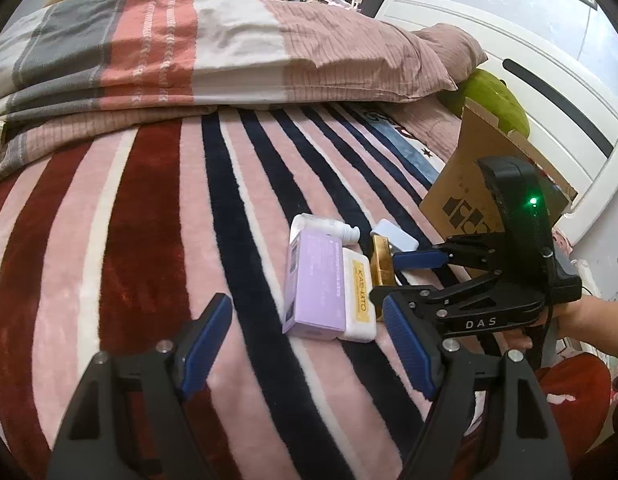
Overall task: Organize rigid objects
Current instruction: 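Move the right gripper back and grasp the gold bar lengthwise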
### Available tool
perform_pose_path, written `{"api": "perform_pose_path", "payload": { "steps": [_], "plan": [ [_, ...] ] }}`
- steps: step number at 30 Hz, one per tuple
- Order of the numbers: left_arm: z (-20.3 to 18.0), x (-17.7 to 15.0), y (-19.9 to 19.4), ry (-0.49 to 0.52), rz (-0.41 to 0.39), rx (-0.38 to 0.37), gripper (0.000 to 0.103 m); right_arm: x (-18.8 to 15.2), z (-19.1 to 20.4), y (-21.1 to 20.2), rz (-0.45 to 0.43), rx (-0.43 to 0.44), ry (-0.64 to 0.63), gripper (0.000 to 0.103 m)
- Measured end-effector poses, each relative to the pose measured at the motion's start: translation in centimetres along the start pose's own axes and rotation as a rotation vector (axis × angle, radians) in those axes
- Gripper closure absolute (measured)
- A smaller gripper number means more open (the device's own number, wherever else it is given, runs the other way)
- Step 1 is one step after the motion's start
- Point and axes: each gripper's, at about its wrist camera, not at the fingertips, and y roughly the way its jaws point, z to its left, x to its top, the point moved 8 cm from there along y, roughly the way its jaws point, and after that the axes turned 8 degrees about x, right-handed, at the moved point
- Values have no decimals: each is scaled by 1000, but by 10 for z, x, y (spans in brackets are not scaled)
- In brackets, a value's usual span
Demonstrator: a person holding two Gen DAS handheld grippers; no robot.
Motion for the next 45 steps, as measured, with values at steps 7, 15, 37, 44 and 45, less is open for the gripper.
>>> {"api": "perform_pose_path", "payload": {
  "steps": [7,15,37,44,45],
  "plan": [
    [0,-2,-1,-1,0,-2,28,-8,-4,-9,33,-85,-9,50],
    [-4,-3,-1,2,1,-8,28,0,9,0,48,-110,-47,70],
    [-17,-1,-3,24,0,-20,28,-27,25,-26,103,-105,-134,89],
    [-22,-4,1,20,20,-37,28,-25,21,-10,125,-83,-108,89],
    [-23,-5,2,22,25,-42,28,-23,21,-9,119,-85,-111,89]
  ]
}}
